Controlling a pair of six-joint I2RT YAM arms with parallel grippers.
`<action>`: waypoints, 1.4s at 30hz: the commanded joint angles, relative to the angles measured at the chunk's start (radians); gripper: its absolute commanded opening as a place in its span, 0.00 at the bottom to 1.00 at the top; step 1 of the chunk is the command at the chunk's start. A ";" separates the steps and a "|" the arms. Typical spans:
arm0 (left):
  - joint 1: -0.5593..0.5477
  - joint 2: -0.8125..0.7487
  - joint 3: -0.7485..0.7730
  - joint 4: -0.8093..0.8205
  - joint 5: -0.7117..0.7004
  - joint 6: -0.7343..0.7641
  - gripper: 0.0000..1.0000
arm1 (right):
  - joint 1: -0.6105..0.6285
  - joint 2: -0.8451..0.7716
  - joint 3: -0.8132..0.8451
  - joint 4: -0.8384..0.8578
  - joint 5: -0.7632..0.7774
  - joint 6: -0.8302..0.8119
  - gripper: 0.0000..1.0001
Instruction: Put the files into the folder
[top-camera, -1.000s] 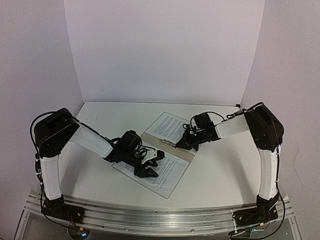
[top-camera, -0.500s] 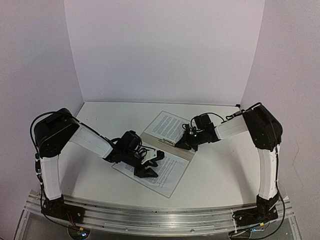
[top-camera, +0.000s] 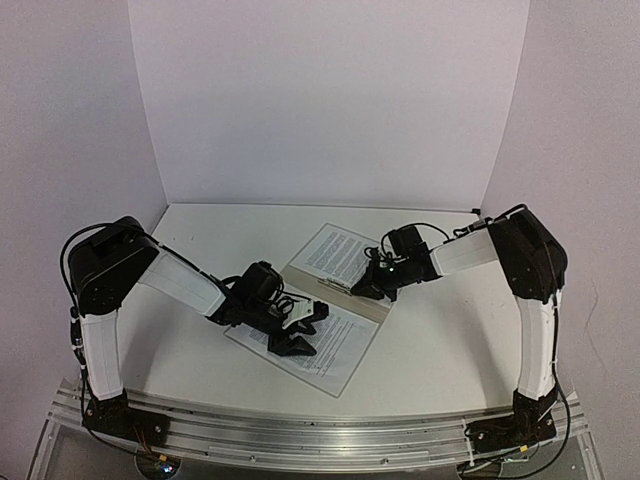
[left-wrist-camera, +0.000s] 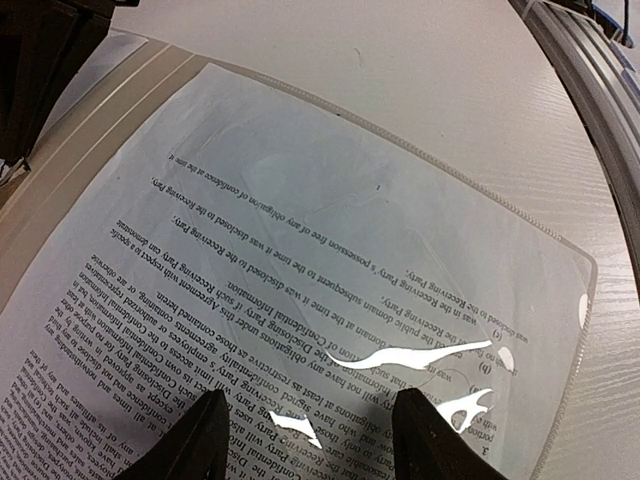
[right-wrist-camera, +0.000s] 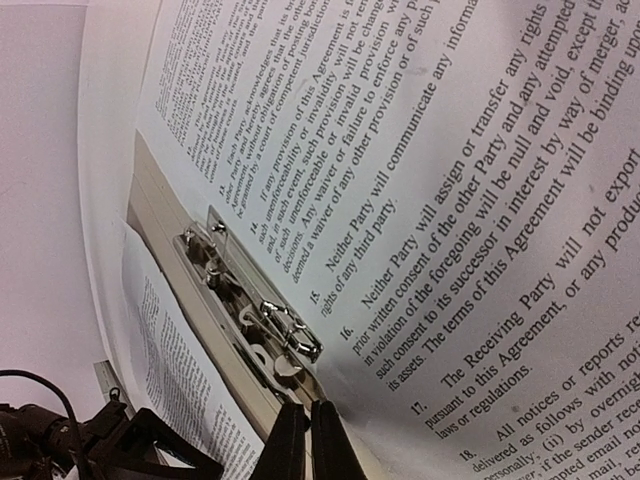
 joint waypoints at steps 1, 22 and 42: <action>-0.008 0.003 -0.034 -0.106 -0.005 -0.012 0.56 | 0.022 -0.008 -0.023 -0.236 0.023 0.016 0.07; -0.006 -0.026 -0.009 -0.175 0.045 0.049 0.65 | -0.118 -0.044 0.385 -0.638 0.249 -0.316 0.54; 0.387 -0.207 0.396 -0.842 0.046 -0.613 0.89 | -0.242 0.357 0.796 -0.806 0.320 -0.633 0.64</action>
